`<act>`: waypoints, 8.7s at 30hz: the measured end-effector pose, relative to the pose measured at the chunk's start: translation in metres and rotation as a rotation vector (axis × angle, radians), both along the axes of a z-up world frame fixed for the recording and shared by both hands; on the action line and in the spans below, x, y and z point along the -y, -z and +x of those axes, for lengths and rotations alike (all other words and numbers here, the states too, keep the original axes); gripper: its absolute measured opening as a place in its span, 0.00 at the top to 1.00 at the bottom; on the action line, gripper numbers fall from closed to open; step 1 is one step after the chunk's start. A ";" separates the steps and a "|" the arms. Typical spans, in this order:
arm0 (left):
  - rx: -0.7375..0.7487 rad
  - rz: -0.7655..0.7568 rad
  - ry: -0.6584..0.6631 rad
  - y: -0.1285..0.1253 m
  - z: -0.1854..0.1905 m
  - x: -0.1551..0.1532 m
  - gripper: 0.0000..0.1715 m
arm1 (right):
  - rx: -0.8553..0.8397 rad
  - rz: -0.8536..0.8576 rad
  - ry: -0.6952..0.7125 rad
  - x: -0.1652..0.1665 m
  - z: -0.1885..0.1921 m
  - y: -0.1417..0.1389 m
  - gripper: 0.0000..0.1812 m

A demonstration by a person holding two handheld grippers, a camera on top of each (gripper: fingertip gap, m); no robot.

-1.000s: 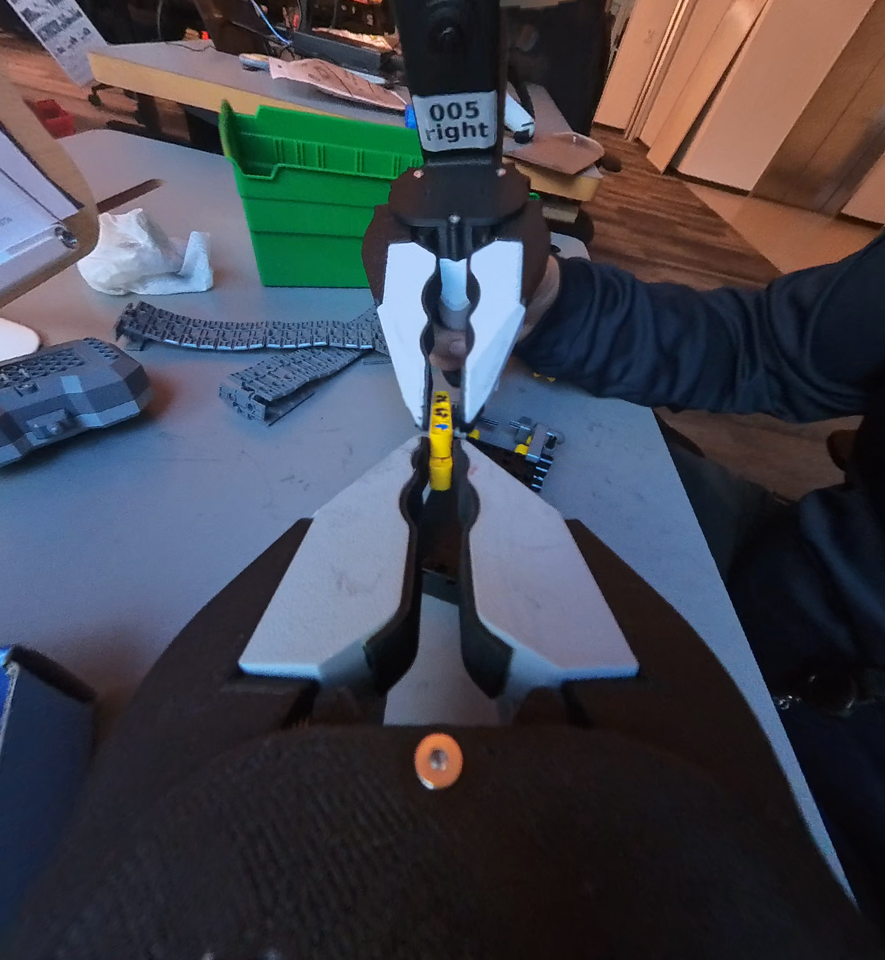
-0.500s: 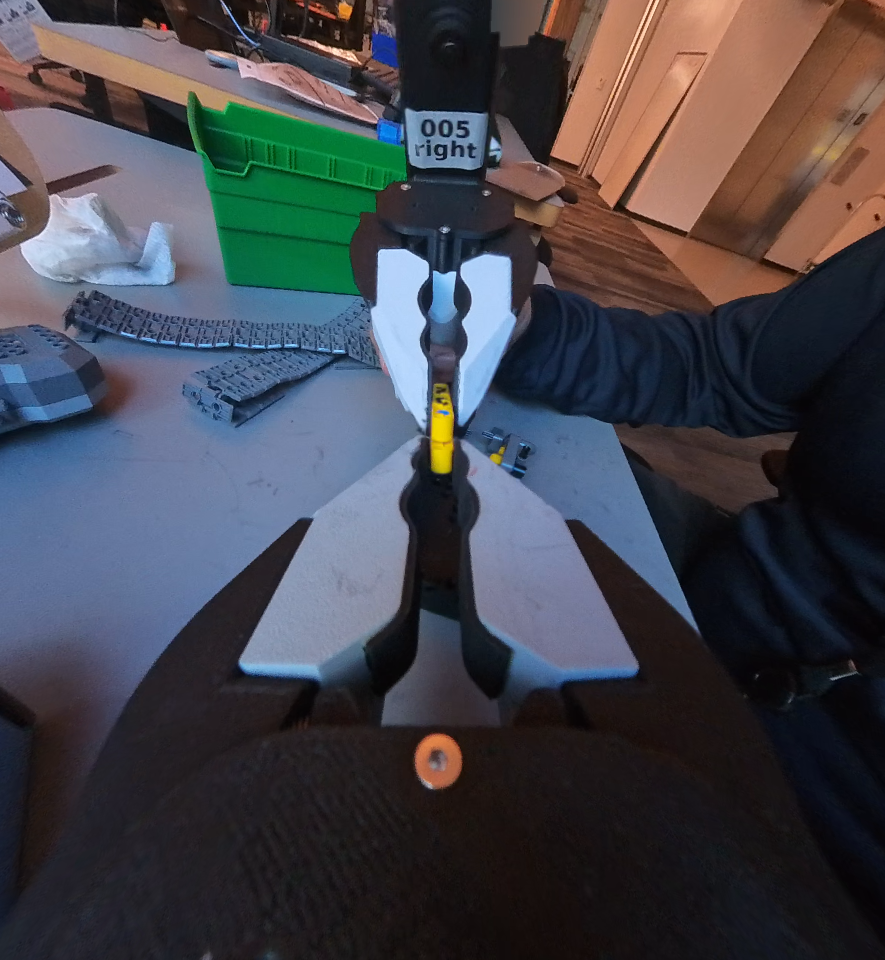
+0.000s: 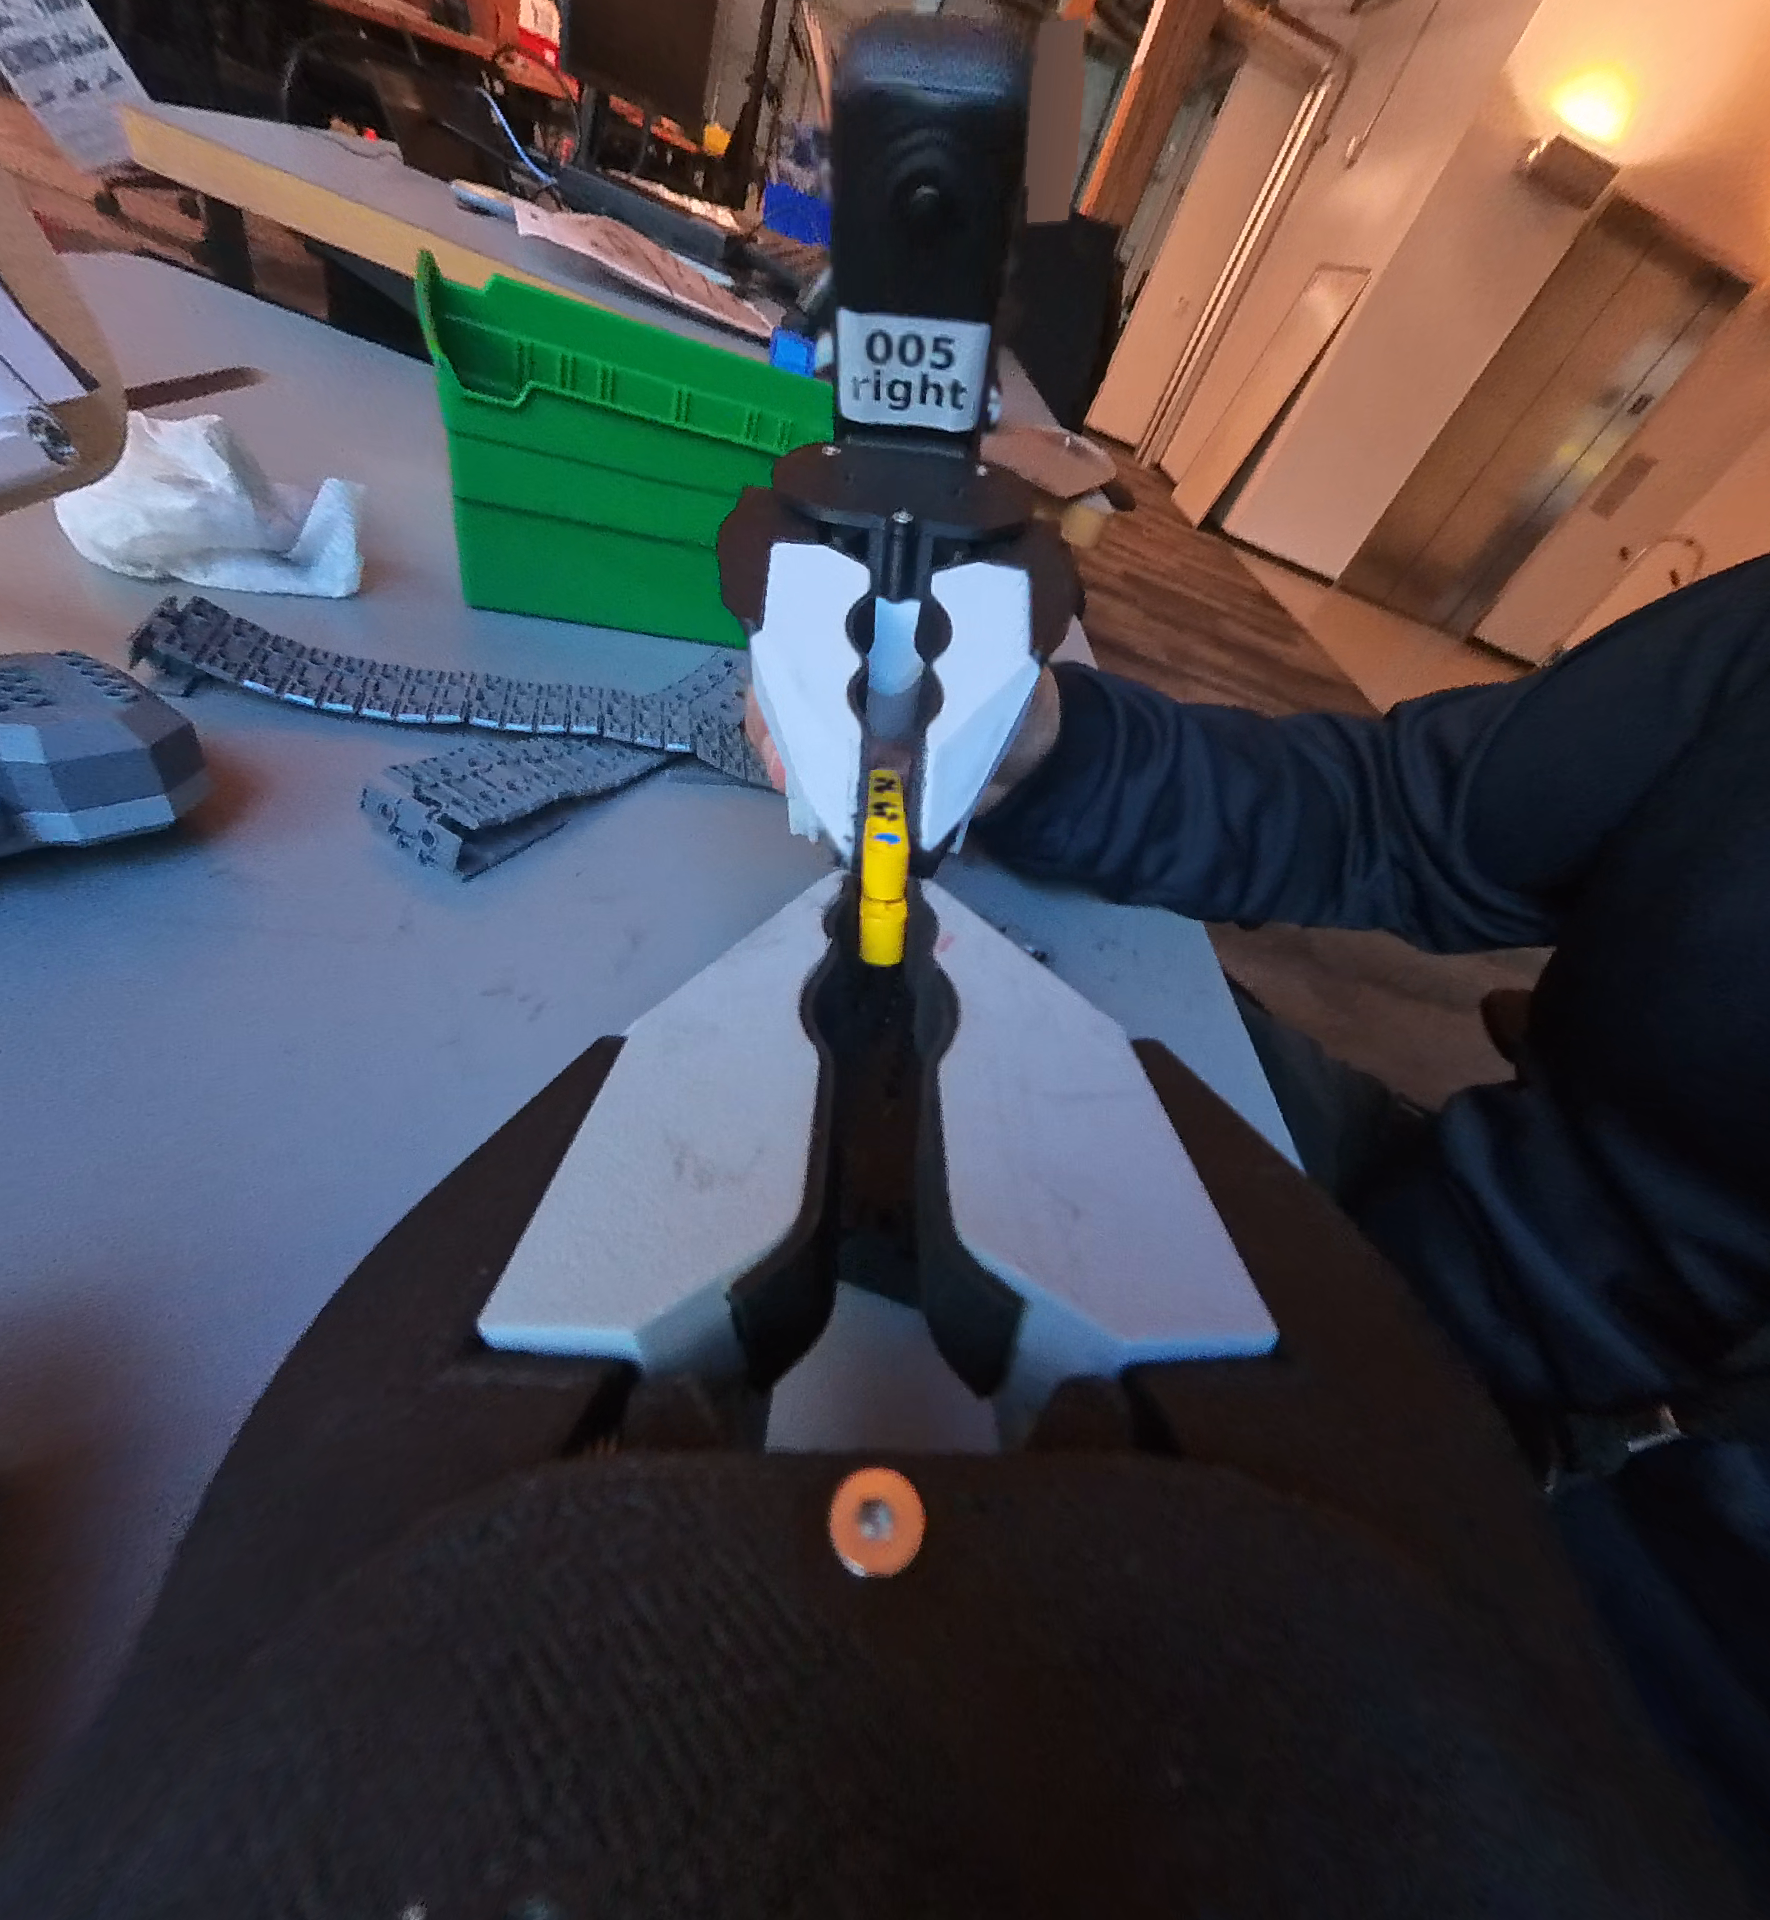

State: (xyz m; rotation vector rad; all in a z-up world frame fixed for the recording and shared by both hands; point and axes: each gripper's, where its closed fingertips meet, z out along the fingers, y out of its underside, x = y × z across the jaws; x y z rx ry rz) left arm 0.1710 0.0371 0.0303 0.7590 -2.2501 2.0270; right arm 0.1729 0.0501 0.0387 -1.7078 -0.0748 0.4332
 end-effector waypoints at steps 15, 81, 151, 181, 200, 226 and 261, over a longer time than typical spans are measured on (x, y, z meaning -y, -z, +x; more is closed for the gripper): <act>-0.024 -0.236 -0.131 -0.030 0.013 -0.009 0.96 | -0.311 0.159 0.099 -0.007 0.015 -0.032 0.98; -0.424 -0.119 0.051 0.034 0.009 -0.003 0.97 | 1.012 -0.227 0.241 0.016 0.022 0.034 0.84; 0.669 -0.044 0.002 -0.031 -0.013 0.001 0.97 | 0.603 0.124 0.181 0.016 -0.011 -0.022 1.00; 0.571 0.047 0.037 -0.015 -0.013 0.010 0.88 | 0.607 -0.019 0.181 0.012 -0.009 -0.001 0.99; 0.402 0.068 -0.127 -0.024 0.001 0.002 0.97 | 0.862 -0.338 0.396 0.017 0.043 0.041 1.00; 0.521 0.247 -0.088 0.001 0.003 0.013 0.97 | 0.081 -0.087 0.061 0.019 0.004 0.012 0.87; 0.467 0.081 -0.283 -0.042 0.014 -0.034 0.95 | 1.548 0.086 0.650 0.022 0.017 -0.037 0.93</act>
